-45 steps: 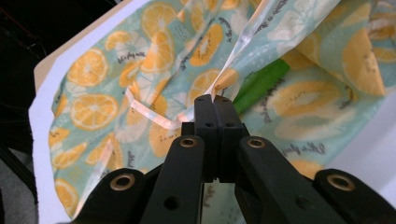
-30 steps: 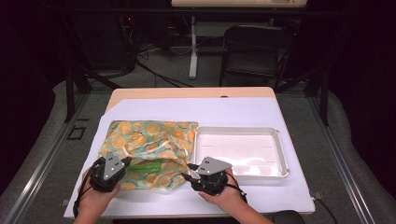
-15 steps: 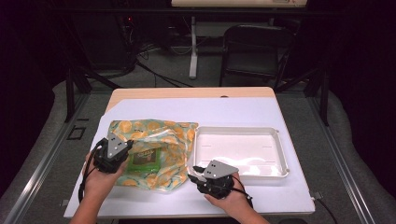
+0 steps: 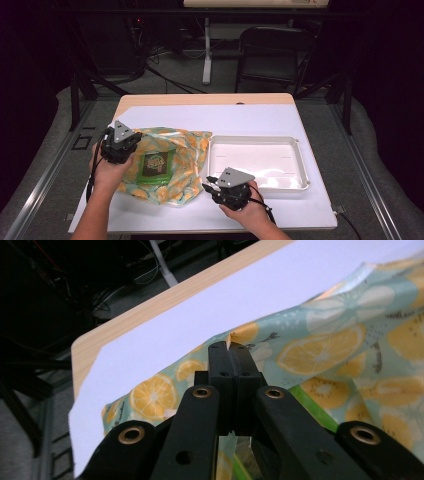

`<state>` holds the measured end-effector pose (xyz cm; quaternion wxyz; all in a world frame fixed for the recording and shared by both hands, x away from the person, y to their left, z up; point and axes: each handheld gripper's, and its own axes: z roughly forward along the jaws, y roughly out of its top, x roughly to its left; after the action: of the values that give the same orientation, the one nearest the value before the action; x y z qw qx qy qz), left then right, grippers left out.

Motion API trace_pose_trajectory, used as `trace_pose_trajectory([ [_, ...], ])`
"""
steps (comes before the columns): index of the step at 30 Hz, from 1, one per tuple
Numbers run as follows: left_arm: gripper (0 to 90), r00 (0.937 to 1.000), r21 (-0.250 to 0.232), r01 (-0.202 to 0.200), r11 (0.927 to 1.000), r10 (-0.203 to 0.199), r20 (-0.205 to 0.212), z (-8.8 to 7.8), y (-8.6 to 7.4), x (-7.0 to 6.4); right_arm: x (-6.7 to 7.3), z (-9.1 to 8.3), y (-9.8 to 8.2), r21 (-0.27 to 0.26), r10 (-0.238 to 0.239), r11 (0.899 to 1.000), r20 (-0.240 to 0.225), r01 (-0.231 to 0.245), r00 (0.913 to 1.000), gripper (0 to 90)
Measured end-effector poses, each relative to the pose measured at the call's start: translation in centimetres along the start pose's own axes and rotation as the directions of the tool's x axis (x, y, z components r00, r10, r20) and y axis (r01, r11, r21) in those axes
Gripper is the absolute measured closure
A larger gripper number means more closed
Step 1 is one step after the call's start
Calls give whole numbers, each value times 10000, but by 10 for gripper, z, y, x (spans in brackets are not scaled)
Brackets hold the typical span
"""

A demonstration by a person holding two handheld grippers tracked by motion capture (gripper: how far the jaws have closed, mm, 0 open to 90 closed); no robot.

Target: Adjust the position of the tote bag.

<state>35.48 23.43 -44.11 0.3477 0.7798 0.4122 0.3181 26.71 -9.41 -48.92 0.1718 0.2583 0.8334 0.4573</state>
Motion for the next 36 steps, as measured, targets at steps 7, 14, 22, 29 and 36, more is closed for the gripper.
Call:
trace_pose_trajectory([
  [7,900,9997,-485,247,9985,-244,76,2,-2,7,-2,28,36,376,88,9992,548,-109,9985,639],
  [14,900,9985,-658,535,9964,-526,152,9,-2,13,-5,57,63,427,225,9987,1076,-272,9939,587],
  [22,900,9961,-678,862,9940,-848,237,14,-5,19,-8,75,88,388,-112,9992,1530,54,9882,548],
  [29,900,9974,-577,687,9960,-673,258,20,-7,18,-8,93,96,555,-463,9978,1906,363,9806,616],
  [36,900,9978,-529,638,9966,-627,225,27,-14,18,-16,109,92,1194,-1080,9896,2425,808,9641,834],
])
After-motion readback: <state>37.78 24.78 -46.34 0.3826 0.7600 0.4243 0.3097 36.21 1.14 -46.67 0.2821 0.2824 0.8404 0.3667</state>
